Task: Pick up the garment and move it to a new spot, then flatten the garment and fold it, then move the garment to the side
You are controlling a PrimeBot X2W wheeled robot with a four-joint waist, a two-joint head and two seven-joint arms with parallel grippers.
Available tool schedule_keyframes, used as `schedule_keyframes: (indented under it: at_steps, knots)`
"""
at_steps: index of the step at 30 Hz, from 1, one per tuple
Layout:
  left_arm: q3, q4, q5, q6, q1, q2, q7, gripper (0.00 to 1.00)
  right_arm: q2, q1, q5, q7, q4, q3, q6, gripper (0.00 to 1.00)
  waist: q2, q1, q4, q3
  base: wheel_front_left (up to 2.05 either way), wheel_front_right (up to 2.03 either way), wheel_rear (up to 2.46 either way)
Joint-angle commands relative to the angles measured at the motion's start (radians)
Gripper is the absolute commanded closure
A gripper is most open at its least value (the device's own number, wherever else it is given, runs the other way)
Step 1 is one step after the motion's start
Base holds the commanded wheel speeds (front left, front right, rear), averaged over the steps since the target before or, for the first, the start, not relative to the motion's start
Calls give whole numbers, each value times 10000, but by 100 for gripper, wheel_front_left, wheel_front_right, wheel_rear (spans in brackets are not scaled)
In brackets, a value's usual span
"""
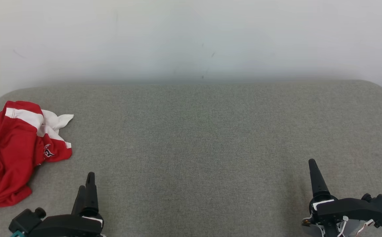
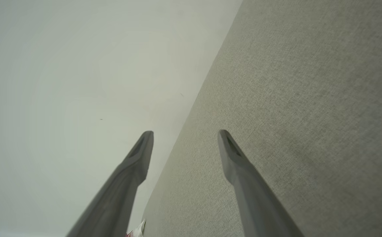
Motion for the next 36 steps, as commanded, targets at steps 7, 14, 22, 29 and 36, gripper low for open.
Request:
schedule_keyframes:
  at_steps: [7, 14, 22, 29, 36]
  knots:
    - [-311, -222, 2039, 124, -31, 87, -321, 0, -68, -149, -1818, -319, -110, 53, 50, 0, 0, 0, 9, -11, 0, 0, 0]
    - [-577, -412, 3516, 308, 47, 274, -554, 0, -74, -50, -3231, -566, -128, 136, 54, 0, 0, 0, 12, -43, 0, 0, 0]
    - [-993, -434, 4807, 532, 125, 570, -801, 0, -79, 66, -4790, -816, 45, 277, 57, 0, 0, 0, 18, -64, 0, 0, 0]
    - [-1269, -217, 5613, 723, 91, 733, -1006, 0, -84, -14, -5753, -921, 267, 368, 61, 0, 0, 0, 15, -69, 0, 0, 0]
    - [-1428, -288, 6343, 948, 105, 824, -1207, 0, -88, -30, -6555, -1125, 285, 354, 64, 0, 0, 0, 13, -63, 0, 0, 0]
